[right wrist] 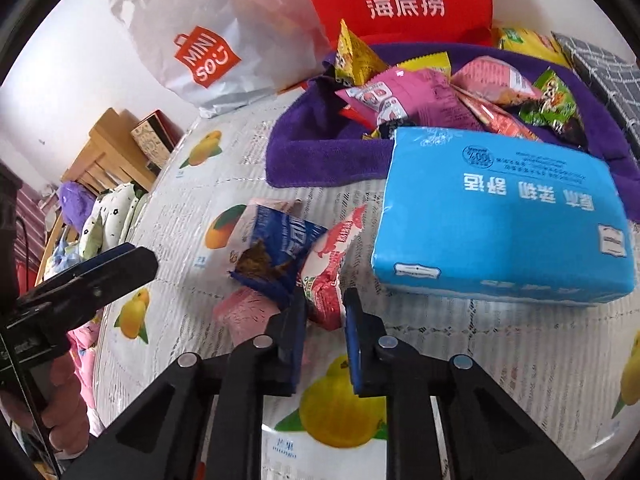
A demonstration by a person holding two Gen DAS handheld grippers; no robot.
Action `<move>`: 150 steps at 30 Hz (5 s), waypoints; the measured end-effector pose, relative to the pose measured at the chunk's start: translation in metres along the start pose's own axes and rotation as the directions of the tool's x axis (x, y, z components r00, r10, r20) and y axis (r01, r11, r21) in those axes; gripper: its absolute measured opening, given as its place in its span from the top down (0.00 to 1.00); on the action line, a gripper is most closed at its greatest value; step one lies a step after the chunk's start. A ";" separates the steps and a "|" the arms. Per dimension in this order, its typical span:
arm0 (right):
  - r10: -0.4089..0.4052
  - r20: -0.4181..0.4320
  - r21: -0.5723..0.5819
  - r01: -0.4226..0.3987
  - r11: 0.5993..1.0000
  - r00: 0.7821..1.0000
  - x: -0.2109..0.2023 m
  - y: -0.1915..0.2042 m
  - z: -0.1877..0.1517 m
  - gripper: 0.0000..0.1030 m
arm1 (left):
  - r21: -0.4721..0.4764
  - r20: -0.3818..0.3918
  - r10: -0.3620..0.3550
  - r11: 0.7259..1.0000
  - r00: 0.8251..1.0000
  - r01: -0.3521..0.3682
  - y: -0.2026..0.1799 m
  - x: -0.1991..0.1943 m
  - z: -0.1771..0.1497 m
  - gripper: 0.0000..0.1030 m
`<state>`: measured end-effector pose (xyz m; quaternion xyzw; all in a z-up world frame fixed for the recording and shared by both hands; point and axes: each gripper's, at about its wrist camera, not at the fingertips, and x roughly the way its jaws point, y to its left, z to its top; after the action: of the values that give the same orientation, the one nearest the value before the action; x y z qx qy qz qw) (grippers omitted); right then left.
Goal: Organize snacks
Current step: 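Grasp the red-white lychee packet with the right tool while the left tool grasps the pink-white cake packet, then lift the lychee packet and cake packet with both tools, then carry the lychee packet and cake packet over the purple towel with both tools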
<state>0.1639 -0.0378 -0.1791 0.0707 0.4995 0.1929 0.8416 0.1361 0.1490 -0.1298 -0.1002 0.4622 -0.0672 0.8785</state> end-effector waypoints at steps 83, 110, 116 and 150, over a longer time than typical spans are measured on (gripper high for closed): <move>-0.232 0.035 -0.062 0.233 0.970 0.972 -0.027 -0.082 -0.062 0.16 | 0.051 -0.064 0.179 0.983 0.982 -0.176 -0.042 0.076 0.023 0.65; -0.255 0.263 -0.034 0.273 0.962 0.931 -0.166 -0.067 -0.103 0.45 | 0.105 0.081 0.005 0.994 0.997 -0.014 -0.113 -0.055 -0.036 0.65; -0.250 0.323 -0.016 0.269 0.963 0.913 -0.203 -0.062 -0.111 0.45 | 0.124 0.090 -0.032 0.992 0.995 0.020 -0.133 -0.075 -0.041 0.65; -0.212 0.385 -0.037 0.245 0.969 0.898 -0.176 -0.080 0.050 0.45 | 0.114 0.135 -0.035 0.993 0.990 0.020 -0.141 -0.032 0.086 0.65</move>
<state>0.1526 -0.1772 -0.0365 0.0118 0.3240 0.0963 0.9411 0.1857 0.0290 -0.0234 -0.0615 0.3947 -0.0981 0.9115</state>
